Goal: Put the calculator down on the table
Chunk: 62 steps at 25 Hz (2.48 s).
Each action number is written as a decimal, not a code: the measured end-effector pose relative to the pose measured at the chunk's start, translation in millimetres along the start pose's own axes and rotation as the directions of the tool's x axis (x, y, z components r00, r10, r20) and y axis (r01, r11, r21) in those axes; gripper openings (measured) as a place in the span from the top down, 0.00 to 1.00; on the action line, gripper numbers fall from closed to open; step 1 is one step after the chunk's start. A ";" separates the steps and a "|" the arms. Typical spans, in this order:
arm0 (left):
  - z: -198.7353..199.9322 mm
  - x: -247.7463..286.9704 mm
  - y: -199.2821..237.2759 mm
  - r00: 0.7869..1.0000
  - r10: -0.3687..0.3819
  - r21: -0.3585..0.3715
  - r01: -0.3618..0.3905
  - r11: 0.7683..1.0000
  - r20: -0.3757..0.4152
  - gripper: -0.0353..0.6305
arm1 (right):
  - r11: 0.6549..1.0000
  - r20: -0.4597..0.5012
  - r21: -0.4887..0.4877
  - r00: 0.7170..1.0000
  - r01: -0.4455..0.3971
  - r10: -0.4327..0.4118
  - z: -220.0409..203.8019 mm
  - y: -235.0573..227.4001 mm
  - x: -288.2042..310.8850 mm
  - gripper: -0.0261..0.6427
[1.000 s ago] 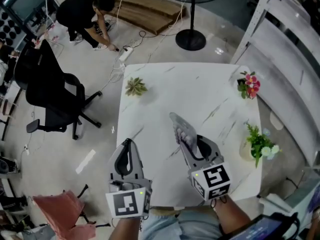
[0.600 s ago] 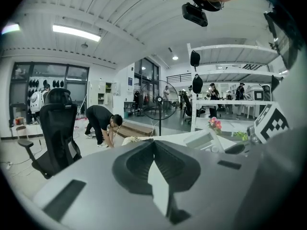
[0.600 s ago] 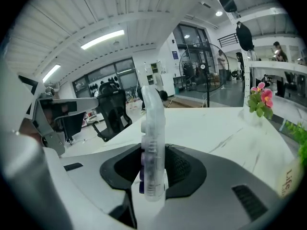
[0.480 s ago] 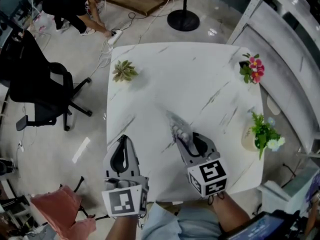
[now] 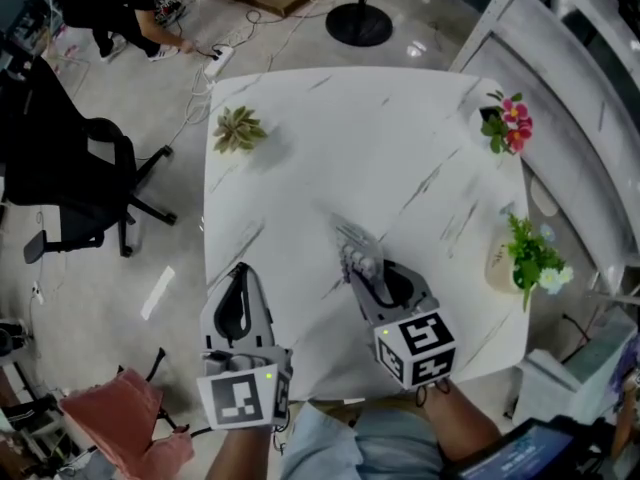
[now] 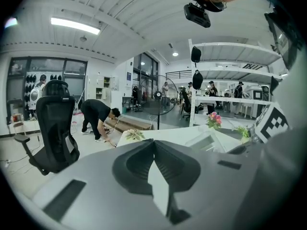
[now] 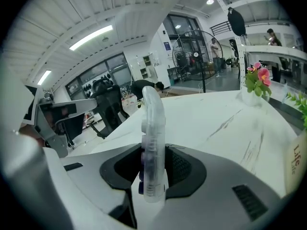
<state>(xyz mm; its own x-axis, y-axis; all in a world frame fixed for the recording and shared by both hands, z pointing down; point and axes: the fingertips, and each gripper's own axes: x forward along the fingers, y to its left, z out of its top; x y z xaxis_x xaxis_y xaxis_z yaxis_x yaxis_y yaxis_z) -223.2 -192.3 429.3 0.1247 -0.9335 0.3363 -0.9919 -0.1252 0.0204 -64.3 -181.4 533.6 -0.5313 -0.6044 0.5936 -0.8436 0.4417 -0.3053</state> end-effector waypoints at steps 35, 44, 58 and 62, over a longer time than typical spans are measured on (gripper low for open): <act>7.6 31.5 18.2 0.999 0.024 -0.016 -0.024 1.000 -0.034 0.94 | 0.964 -0.053 0.266 0.999 0.016 -0.002 18.3 -33.6 38.6 0.74; 6.7 38.5 16.3 0.999 0.021 -0.004 -0.021 1.000 -0.034 0.94 | 0.969 -0.054 0.247 0.999 0.019 -0.006 18.7 -38.5 41.0 0.72; 6.2 46.2 6.1 0.999 0.014 -0.009 -0.014 1.000 -0.038 0.94 | 0.964 -0.061 0.264 0.998 0.030 -0.014 12.6 -57.7 37.6 0.68; 7.3 49.2 -0.4 0.999 -0.001 0.004 0.001 1.000 -0.042 0.94 | 0.962 -0.073 0.271 0.997 0.039 -0.020 6.0 -64.5 37.0 0.66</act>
<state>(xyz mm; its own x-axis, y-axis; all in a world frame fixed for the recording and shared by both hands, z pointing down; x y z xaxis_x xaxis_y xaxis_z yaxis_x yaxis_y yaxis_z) -216.5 -240.7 439.0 0.1247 -0.9183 0.3758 -0.9917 -0.1277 0.0170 -30.0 -236.3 570.8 -0.5071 -0.5630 0.6526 -0.8533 0.2211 -0.4723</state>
